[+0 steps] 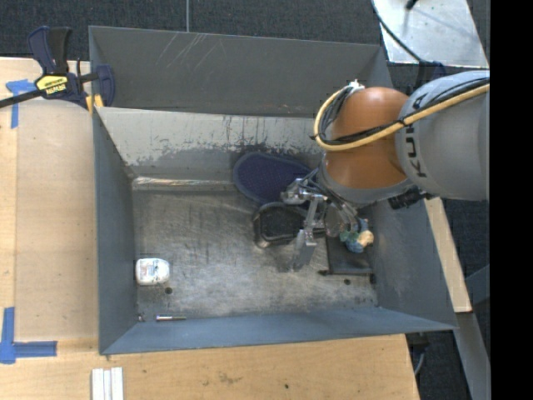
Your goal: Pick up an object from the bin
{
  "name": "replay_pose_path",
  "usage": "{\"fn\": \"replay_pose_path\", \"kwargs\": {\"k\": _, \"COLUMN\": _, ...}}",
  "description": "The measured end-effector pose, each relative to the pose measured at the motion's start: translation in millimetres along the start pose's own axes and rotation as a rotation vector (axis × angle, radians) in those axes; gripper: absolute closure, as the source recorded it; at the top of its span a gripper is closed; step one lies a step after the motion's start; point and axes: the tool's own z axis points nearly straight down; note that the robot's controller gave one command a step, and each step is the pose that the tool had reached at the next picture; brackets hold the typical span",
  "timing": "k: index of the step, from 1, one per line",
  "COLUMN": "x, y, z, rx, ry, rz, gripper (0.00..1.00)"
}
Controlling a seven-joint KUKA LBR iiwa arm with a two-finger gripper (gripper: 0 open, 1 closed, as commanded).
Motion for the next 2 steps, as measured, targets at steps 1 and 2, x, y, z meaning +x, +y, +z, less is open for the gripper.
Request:
{"fn": "replay_pose_path", "kwargs": {"k": 1, "x": -0.3, "y": -2, "z": -4, "rx": 0.002, "ry": -0.004, "rz": 0.002, "gripper": 1.0}}
{"fn": "replay_pose_path", "kwargs": {"k": 2, "x": -14.7, "y": -11, "z": -154, "rx": 0.002, "ry": 0.001, "rz": -0.305, "gripper": 1.0}}
